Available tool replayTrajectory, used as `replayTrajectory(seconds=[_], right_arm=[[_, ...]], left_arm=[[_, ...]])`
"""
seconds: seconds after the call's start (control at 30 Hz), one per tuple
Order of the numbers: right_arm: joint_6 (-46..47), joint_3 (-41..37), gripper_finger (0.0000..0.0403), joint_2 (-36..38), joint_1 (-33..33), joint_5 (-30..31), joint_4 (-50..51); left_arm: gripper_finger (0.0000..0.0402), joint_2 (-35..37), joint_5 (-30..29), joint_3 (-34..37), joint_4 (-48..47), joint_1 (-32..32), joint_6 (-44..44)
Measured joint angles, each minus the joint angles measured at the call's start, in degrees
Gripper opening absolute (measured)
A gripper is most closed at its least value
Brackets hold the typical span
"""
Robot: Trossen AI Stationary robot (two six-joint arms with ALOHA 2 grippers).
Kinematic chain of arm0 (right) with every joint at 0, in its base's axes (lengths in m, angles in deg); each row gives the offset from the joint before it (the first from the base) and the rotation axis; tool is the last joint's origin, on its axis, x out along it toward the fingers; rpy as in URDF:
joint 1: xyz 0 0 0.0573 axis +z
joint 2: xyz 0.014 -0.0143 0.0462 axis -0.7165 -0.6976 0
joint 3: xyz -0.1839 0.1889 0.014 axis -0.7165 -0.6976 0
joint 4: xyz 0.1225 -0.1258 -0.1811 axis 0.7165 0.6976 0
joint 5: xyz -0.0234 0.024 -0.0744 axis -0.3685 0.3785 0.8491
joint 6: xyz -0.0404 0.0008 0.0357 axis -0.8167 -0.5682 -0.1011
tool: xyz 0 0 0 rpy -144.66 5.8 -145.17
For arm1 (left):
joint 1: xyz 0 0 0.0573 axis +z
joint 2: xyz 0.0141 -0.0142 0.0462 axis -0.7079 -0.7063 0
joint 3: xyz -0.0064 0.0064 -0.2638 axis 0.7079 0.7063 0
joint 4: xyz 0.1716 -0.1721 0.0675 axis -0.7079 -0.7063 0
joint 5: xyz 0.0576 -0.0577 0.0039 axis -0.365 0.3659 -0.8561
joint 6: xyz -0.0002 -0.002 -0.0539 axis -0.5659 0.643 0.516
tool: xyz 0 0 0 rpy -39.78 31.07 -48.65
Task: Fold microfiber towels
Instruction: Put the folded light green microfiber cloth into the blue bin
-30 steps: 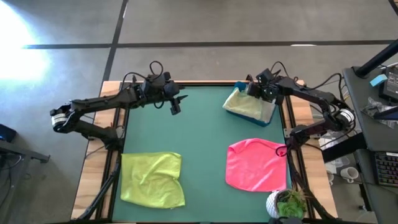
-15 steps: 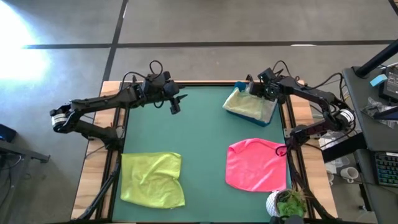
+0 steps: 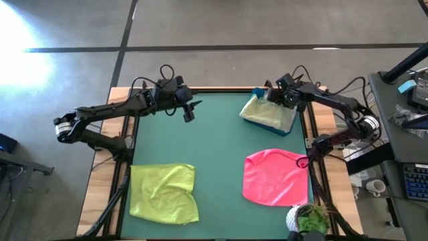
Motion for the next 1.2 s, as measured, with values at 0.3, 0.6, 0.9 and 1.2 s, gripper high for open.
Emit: replayTrajectory(seconds=[0.3,0.6,0.9,1.2], right_arm=[[1.2,0.0,0.0135,-0.6,0.1,0.3,0.5],[3.1,-0.9,0.0135,-1.8,3.7,0.9,0.2],[2.8,-0.7,0.0134,-5.1,4.4,1.9,0.0],[1.9,-0.7,0.0038,-5.1,4.5,1.9,-0.5]], left_arm=[[0.0162,0.0,0.0,0.0,0.4,0.0,0.0],[0.0162,0.0,0.0,0.0,1.0,0.0,0.0],[0.0162,0.0,0.0,0.1,1.2,0.0,0.0],[0.0162,0.0,0.0,0.3,1.1,0.0,0.0]])
